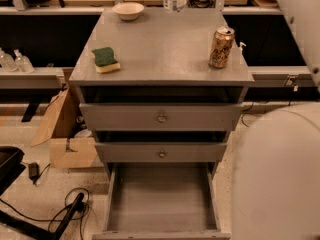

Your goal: Pick blue plastic bottle from bottom drawer and place on counter

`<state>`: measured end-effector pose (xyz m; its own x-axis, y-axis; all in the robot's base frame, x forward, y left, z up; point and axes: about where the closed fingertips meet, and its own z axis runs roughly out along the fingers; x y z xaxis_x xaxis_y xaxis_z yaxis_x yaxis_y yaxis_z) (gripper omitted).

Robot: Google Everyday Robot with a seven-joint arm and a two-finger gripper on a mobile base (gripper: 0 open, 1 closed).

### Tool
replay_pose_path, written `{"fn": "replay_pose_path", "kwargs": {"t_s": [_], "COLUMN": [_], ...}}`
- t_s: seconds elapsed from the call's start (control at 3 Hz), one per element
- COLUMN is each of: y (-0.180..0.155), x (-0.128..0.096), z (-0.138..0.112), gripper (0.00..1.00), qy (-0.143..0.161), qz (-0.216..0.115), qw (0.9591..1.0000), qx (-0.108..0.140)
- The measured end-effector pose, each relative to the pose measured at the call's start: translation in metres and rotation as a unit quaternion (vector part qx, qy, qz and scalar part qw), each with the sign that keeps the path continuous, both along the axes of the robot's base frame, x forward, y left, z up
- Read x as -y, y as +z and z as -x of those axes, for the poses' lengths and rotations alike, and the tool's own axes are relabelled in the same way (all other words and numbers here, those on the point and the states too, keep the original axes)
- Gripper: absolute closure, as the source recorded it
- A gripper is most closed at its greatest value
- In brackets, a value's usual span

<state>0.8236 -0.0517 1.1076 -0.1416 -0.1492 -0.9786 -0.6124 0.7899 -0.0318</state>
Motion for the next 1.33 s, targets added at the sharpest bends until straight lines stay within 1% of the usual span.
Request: {"fn": "replay_pose_path", "kwargs": {"t_s": [0.33, 0.67, 1.0, 1.33], "y": [-0.013, -0.051, -0.051, -0.057], "x": [0.006, 0.012, 0.012, 0.002], "z": [-0.039, -0.077, -0.077, -0.086], "gripper": [1.0, 1.0, 1.0, 1.0], "qy": [-0.037, -0.049, -0.049, -0.051], "qz": [-0.004, -0.028, -0.028, -0.016], "qw": [0.9993, 0.9984, 0.9984, 0.9986], "qx": [0.003, -0.007, -0.007, -0.002]}}
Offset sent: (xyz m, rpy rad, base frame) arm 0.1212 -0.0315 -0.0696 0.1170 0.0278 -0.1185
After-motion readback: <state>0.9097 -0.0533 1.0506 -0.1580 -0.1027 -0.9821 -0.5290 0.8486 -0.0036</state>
